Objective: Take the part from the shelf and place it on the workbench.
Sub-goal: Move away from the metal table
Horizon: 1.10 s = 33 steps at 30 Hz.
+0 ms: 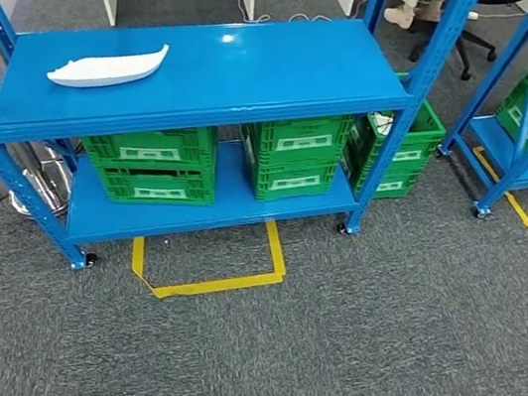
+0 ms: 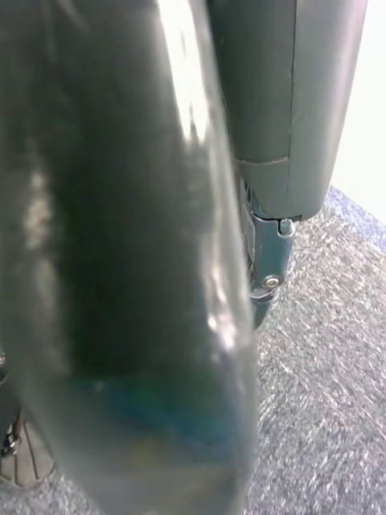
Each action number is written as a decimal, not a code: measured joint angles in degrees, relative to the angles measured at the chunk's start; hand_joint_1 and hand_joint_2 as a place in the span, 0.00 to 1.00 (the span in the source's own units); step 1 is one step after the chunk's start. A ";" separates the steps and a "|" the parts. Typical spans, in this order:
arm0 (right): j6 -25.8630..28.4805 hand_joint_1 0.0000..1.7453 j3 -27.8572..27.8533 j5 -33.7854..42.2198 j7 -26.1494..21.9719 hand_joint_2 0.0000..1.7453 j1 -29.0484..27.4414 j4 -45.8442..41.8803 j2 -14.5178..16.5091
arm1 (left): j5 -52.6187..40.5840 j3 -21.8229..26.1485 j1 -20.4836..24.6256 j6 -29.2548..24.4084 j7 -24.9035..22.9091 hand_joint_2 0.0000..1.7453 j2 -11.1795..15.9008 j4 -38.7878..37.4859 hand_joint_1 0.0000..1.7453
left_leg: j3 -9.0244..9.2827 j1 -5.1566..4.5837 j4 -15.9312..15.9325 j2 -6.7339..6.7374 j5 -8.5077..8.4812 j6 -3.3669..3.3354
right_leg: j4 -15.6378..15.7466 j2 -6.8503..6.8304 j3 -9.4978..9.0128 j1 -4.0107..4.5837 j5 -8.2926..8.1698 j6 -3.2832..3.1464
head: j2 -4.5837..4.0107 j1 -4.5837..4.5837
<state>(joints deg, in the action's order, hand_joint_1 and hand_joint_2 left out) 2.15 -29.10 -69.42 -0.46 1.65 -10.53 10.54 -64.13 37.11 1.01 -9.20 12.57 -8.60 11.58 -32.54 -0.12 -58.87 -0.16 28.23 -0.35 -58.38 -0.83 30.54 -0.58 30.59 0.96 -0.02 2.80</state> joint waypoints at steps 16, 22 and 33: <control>-0.44 0.00 -0.35 0.42 0.02 0.00 -0.07 0.00 -0.03 | -0.17 0.00 0.03 0.15 0.00 0.00 -0.06 0.00 0.00 | 2.01 0.20 0.66 -0.54 1.20 0.21 | -0.62 1.01 2.29 0.09 -1.64 0.15 | 0.00 -0.26; -0.49 0.00 -0.47 0.50 0.02 0.00 -0.15 0.00 -0.03 | -0.17 0.00 0.03 0.16 0.00 0.00 -0.02 0.00 0.00 | 2.06 0.26 0.42 -0.54 1.59 0.56 | -0.37 0.94 2.08 -0.12 -1.72 -0.29 | 0.00 -0.22; -1.02 0.00 -1.70 1.77 -0.34 0.00 0.01 0.00 -0.02 | -0.17 -0.01 -0.23 -0.07 0.00 0.00 -0.08 -0.01 0.00 | 0.25 0.14 0.56 -0.07 -0.19 -0.37 | 0.10 0.52 0.34 -0.05 -0.13 0.44 | 0.00 0.17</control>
<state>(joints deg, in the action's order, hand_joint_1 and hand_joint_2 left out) 1.13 -30.80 -67.65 -0.80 1.66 -10.54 10.51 -64.30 37.10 0.78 -9.27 12.57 -8.67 11.58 -32.29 0.01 -58.31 -0.23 28.04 -0.72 -58.28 -0.31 30.89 -0.62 30.46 1.40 -0.02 2.97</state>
